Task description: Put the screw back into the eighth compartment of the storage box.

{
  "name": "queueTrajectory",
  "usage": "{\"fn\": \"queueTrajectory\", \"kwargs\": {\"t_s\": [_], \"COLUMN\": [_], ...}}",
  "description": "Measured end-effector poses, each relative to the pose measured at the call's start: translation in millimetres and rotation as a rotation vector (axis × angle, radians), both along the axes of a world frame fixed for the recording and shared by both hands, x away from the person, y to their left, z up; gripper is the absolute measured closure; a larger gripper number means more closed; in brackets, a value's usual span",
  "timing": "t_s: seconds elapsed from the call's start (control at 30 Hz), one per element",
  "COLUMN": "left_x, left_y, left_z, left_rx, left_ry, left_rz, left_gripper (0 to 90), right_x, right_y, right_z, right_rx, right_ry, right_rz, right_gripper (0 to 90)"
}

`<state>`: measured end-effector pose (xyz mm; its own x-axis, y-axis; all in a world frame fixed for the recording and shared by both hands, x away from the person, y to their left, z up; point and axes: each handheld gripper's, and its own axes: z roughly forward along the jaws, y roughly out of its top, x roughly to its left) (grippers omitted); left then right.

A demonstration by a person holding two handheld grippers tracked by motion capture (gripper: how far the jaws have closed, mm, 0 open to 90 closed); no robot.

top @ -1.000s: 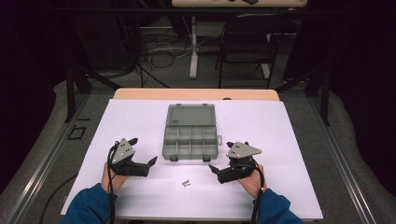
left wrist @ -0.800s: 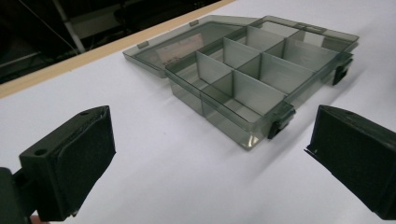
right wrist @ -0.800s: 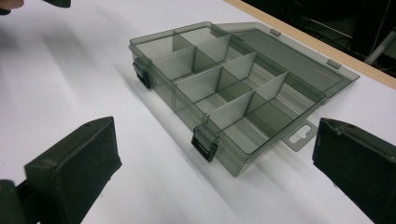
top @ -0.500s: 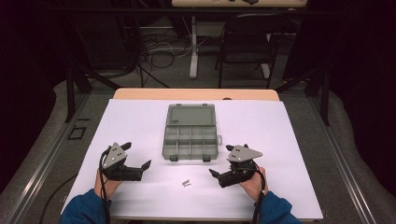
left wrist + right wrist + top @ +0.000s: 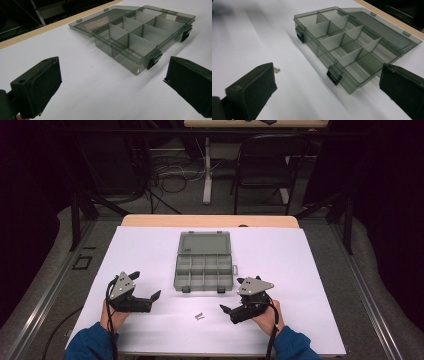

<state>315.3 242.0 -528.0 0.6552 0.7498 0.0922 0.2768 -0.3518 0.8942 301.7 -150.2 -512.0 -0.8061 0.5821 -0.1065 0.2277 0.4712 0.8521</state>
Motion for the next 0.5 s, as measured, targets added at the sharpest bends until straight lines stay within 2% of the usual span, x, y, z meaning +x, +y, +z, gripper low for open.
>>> {"fn": "queueTrajectory", "kwargs": {"t_s": [0.13, 0.5], "left_x": [0.3, 1.2], "left_y": [0.0, 1.7], "left_z": [0.2, 0.5], "left_rx": [0.013, 0.025], "left_ry": [-0.003, -0.011], "left_rz": [-0.004, 0.006], "left_gripper": [0.0, 0.0], "right_x": [-1.5, -6.4], "right_y": [5.9, 19.9], "right_z": [-1.4, -6.1], "right_rx": [-0.024, -0.047], "right_ry": [0.013, 0.033], "right_rz": [0.023, 0.086], "right_gripper": [0.0, 0.0]}}
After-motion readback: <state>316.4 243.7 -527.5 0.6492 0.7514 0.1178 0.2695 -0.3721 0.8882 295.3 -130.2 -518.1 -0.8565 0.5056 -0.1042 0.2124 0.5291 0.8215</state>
